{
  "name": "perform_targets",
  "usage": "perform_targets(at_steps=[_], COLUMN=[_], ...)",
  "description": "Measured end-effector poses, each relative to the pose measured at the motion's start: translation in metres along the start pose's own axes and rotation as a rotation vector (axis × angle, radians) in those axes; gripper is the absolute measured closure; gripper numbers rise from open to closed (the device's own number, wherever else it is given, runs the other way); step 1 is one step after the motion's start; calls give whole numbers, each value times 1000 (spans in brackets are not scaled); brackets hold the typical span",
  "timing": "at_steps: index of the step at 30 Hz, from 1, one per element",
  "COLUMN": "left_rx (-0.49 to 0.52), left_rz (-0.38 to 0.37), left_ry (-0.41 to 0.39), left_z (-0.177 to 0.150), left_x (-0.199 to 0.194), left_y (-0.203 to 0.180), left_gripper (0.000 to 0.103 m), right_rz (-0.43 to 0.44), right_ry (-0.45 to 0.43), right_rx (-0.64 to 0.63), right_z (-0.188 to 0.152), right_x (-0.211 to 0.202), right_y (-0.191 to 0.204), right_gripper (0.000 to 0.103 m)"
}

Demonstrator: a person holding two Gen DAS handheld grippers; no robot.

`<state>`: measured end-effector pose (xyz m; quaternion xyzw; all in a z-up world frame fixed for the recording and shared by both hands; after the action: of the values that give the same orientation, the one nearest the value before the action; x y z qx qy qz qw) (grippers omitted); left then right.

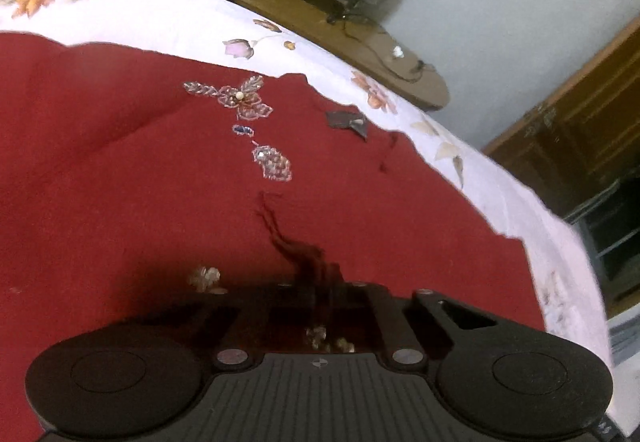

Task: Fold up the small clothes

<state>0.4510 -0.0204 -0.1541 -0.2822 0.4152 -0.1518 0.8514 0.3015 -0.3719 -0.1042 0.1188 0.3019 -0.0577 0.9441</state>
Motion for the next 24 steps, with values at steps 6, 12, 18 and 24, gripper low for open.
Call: perform_targets(at_steps=[6,12,18,24], left_rx=[95,107,64,42], left_rz=[-63,-39,45,49], left_ry=[-93,-122,-41,-67], left_z=[27,48,38,26], left_x=[-34,-70,-66,-66], left_y=[-19,13,65,74], left_gripper=[99,99,99,99], right_rz=[26,53,15,-4], right_ry=[46,119,111,108], right_rx=[93,137,85,36], right_z=[4,3,2,1], right_x=[21,52,58,59], right_y=[-18,-5,7,9], right_gripper=[59,55,58,65])
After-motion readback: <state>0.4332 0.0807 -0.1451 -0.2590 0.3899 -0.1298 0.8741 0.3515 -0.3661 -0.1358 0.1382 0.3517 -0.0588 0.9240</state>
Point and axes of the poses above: each gripper's, at about its wrist camera, not at the fingertips, and x roughly the way its jaws point, y to its left, z to its top, the point moved 2 cm from there along x, roughly the way its jaws point, and after that the axes turned 6 degrees about -z, right-handed, at the moved point
